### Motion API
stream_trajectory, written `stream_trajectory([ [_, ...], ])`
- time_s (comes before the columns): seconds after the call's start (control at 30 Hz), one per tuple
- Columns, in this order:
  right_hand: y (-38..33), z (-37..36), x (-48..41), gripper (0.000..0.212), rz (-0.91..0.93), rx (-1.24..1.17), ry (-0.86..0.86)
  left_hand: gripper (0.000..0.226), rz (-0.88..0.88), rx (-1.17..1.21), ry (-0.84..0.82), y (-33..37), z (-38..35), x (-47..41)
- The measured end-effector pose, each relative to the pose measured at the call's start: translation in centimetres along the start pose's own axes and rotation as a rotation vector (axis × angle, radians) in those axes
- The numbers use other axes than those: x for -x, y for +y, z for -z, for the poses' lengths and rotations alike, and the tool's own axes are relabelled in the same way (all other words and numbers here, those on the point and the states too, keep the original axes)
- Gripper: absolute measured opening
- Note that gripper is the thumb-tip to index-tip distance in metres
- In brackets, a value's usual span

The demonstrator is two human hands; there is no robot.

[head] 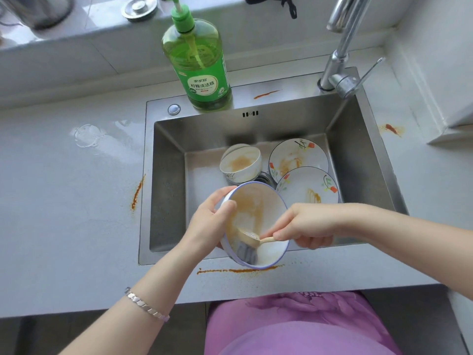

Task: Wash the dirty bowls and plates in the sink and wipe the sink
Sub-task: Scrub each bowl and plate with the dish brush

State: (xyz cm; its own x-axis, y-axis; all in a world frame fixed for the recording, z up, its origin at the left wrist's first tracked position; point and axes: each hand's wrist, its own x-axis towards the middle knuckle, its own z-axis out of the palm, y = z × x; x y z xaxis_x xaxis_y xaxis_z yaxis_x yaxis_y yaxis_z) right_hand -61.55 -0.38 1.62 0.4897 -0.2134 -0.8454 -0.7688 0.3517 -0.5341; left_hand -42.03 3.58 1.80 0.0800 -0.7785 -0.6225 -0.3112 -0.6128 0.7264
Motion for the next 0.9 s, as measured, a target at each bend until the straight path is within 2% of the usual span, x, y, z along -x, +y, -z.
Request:
stream_trajectory([
  [0.1,0.1,0.0,0.1,0.027,-0.005,-0.117,-0.071,0.032,0.030,0.051,0.033,0.4,0.4,-0.1],
  [0.2,1.1,0.9,0.9,0.026,-0.072,-0.006,-0.049,0.031,0.050,0.050,0.027,0.6,1.4,0.0],
  [0.33,0.2,1.2,1.9,0.023,-0.047,0.451,0.217,0.034,0.083,-0.024,-0.095,0.5,1.1,0.5],
  [0.43,-0.8,0.4,2.3,0.037,0.078,0.982,0.554,0.034,0.141,-0.030,-0.158,0.5,0.5,0.7],
  [0.5,-0.9,-0.1,2.4,0.046,0.153,1.154,0.644,0.032,0.169,-0.002,-0.149,0.6,0.4,0.5],
  [0.6,0.0,-0.6,2.4,0.043,0.090,1.066,0.611,0.031,0.158,0.043,-0.074,0.8,0.7,0.1],
  [0.67,0.2,-1.0,2.4,0.036,0.094,0.829,0.505,0.032,0.142,0.062,-0.020,0.9,0.9,-0.3],
  [0.77,-0.2,-1.2,2.6,0.026,0.091,0.390,0.250,0.028,0.145,0.065,0.003,1.4,1.0,-0.4],
  [0.83,0.3,0.0,2.6,0.024,0.114,0.411,0.274,0.028,0.141,0.054,-0.009,1.5,1.2,-0.4],
  [0.9,0.4,1.2,2.6,0.026,0.050,0.570,0.451,0.029,0.139,0.047,-0.018,1.4,1.4,-0.4],
])
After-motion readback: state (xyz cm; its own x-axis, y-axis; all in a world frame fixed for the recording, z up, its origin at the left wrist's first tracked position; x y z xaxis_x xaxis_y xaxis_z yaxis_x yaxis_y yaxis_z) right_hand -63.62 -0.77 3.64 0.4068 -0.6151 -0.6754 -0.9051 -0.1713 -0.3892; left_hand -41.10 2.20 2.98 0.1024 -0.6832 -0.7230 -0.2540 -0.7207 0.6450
